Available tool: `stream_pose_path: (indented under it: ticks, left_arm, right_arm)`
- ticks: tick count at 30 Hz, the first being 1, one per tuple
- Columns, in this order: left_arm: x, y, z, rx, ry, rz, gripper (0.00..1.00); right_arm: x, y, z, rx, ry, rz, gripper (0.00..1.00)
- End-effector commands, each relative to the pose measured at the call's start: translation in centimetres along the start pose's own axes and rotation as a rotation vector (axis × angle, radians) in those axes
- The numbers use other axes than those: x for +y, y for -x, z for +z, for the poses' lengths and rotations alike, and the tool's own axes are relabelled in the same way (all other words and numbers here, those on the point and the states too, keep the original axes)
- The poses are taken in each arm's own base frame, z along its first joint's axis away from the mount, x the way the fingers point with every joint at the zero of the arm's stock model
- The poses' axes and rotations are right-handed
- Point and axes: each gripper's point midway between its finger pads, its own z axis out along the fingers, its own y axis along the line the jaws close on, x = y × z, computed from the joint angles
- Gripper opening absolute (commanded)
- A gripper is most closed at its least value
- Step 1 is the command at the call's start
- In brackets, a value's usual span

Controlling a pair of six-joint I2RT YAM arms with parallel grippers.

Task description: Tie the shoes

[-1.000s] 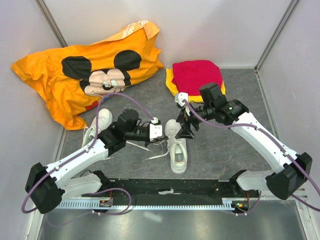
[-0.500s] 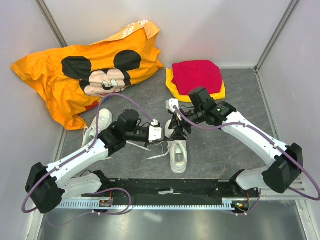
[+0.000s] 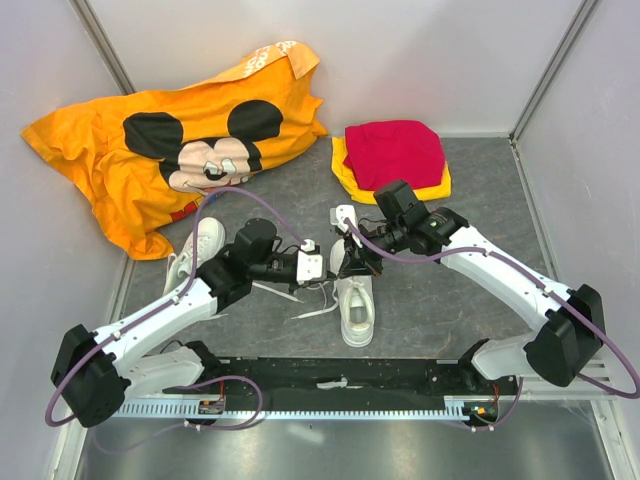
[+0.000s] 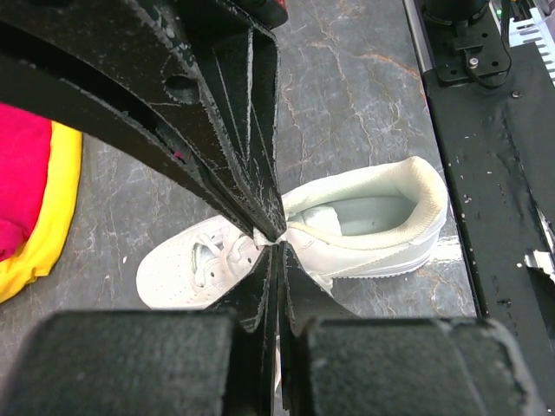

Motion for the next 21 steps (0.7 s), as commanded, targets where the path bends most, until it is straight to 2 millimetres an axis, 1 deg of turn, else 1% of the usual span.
stream_pose_path:
  ticks: [1,2,3,4,6,7,8,9,10,11,12,14,15,16,17,19,20,21]
  left_arm:
    - [0.5,0.7,0.2,-0.031,0.006,0.059,0.01]
    - [0.5,0.6,0.1,-0.025,0.011,0.057,0.04]
    - [0.6,0.4,0.0,-0.016,0.016,0.051,0.1]
    - [0.4,0.0,-0.1,0.008,0.016,0.035,0.24]
    - [1.3,-0.5,-0.9,0.049,0.056,0.026,0.34]
    - [1.5,-0.8,-1.3,0.06,0.062,0.022,0.42]
    - [1.0,-1.5,-1.8,0.073,0.046,0.01,0.46]
    - [1.8,-2.0,-2.7,0.084,0.075,0.031,0.49]
    - [2.1,-2.4,-3.2,0.091,0.089,0.038,0.51]
    - [2.0,-3.5,-3.6,0.11,0.093,0.025,0.52]
    - [2.8,-4.7,-4.3,0.133,0.117,0.022,0.52]
    - [3.1,-6.5,-4.9,0.168,0.113,0.016,0.53]
    - [3.4,-7.8,-5.3,0.195,0.12,0.001,0.53]
    - [3.3,-9.1,-5.2,0.22,0.099,-0.014,0.53]
    - [3.4,-10.0,-5.2,0.243,0.08,0.035,0.53]
    - [2.2,-11.9,-4.9,0.288,0.001,0.041,0.52]
    - [2.1,-12.2,-4.8,0.291,-0.029,0.088,0.51]
    - [1.8,-12.6,-4.6,0.298,-0.049,0.097,0.52]
  right_arm:
    - [0.0,0.7,0.2,-0.027,0.007,-0.035,0.0]
    - [0.0,0.5,0.2,-0.022,0.002,-0.033,0.0]
    - [0.0,0.5,0.1,-0.024,-0.002,-0.036,0.0]
    - [0.0,0.5,0.0,-0.023,-0.007,-0.038,0.0]
    - [0.0,0.4,-0.2,-0.019,-0.019,-0.04,0.0]
    - [0.1,0.3,-0.2,-0.018,-0.02,-0.039,0.0]
    - [0.2,0.2,-0.3,-0.017,-0.022,-0.037,0.0]
    - [0.2,0.2,-0.4,-0.017,-0.025,-0.038,0.0]
    - [0.3,0.1,-0.4,-0.017,-0.028,-0.038,0.0]
    - [0.3,-0.1,-0.4,-0.014,-0.03,-0.036,0.0]
    - [0.2,-0.1,-0.6,-0.012,-0.042,-0.038,0.0]
    - [0.3,-0.5,-0.7,-0.007,-0.049,-0.035,0.0]
    - [0.3,-0.6,-0.8,-0.004,-0.059,-0.031,0.0]
    - [0.4,-0.7,-0.9,-0.005,-0.062,-0.03,0.0]
    - [0.3,-0.8,-0.9,-0.003,-0.068,-0.022,0.0]
    - [0.2,-0.9,-1.0,-0.004,-0.076,-0.007,0.0]
    - [-0.1,-0.8,-1.2,-0.012,-0.087,-0.002,0.0]
    - [-0.3,-0.8,-1.3,-0.014,-0.093,0.007,0.0]
